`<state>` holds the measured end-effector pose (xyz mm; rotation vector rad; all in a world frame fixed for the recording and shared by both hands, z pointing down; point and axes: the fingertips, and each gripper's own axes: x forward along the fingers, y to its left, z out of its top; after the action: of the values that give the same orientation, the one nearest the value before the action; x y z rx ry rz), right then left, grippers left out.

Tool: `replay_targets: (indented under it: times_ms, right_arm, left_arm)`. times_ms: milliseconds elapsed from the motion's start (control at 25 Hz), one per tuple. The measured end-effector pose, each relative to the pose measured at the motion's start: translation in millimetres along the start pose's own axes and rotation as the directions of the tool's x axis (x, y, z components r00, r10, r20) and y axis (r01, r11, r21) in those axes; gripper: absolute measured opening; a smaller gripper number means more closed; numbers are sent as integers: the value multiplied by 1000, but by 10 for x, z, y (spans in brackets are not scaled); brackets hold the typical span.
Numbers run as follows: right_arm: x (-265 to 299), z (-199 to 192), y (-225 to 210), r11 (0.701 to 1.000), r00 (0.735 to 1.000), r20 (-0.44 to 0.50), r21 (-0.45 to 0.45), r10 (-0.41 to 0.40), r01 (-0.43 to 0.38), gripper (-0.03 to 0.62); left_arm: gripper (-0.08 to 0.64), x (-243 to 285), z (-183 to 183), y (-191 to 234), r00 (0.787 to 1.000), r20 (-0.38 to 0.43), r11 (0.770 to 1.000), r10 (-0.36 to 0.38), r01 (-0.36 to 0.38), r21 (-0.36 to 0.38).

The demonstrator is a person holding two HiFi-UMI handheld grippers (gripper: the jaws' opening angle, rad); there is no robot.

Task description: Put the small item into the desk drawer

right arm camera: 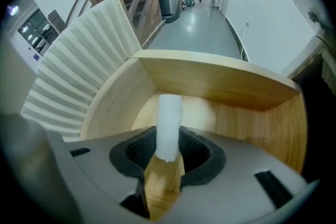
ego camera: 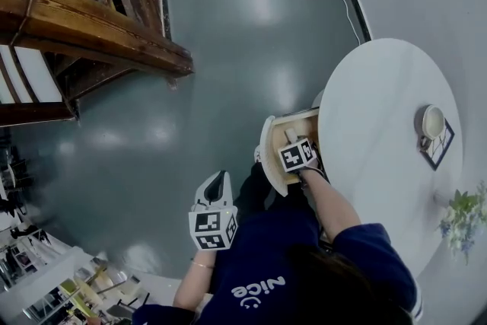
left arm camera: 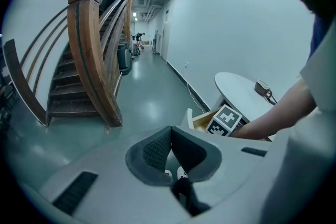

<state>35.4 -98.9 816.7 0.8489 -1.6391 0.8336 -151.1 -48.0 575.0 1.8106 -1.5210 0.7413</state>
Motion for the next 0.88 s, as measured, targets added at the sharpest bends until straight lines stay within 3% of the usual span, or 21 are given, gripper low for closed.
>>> replay_targets:
  times_ms: [880]
  right_arm:
    - [303, -114, -41, 1000, 997, -79, 2, 10, -10, 149]
  left_arm:
    - [3, 83, -104, -69, 998, -66, 999, -22, 25, 38]
